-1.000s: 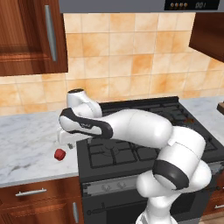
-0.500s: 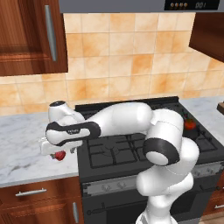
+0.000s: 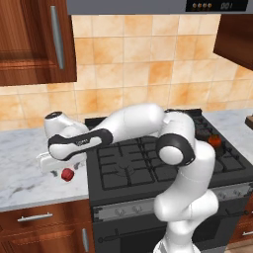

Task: Put the tomato and bell pepper in the pan. Then turn on the front right burner and set the heat to medium.

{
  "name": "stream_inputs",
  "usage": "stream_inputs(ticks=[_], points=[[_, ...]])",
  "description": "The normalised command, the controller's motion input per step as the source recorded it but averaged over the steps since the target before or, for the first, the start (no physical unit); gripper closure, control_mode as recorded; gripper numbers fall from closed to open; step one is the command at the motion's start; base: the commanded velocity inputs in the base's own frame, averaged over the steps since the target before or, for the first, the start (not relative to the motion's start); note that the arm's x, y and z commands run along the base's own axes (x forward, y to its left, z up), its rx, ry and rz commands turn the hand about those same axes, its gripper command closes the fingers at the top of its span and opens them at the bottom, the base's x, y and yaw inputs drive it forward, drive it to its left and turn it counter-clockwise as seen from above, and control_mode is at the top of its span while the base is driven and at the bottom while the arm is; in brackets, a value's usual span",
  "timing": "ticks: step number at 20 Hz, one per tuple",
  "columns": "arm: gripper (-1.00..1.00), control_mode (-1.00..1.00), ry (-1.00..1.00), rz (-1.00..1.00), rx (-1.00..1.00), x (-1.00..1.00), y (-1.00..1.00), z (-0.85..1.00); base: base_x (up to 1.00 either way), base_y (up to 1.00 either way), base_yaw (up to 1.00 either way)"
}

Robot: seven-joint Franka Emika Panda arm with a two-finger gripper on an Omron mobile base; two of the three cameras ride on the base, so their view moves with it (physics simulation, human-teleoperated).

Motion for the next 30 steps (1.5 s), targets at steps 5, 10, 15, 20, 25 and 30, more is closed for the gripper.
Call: stream_inputs(ticks=[5,10,15,20,25,30], points=[[-1.00,-1.00,-0.08,-0.07,0.00,0.19,-0.15,-0.46,0.00,0.00,0.00],[-1.00,-1.00,-0.03,-0.01,0.00,0.08,-0.03,-0.08,0.00,0.00,0.00],[-1.00,-1.00,0.00,-0.02,0.00,0.16,-0.09,-0.10,0.00,0.00,0.00],[-1.00,-1.00,0.00,-0.02,0.00,0.29,-0.22,-0.17,0.00,0.00,0.00],[-1.00,-1.00,0.00,0.00,0.00,0.12,0.04,-0.15,0.00,0.00,0.00],[-1.00,-1.00,0.03,0.00,0.00,0.16,0.35,-0.19,0.00,0.00,0.00]])
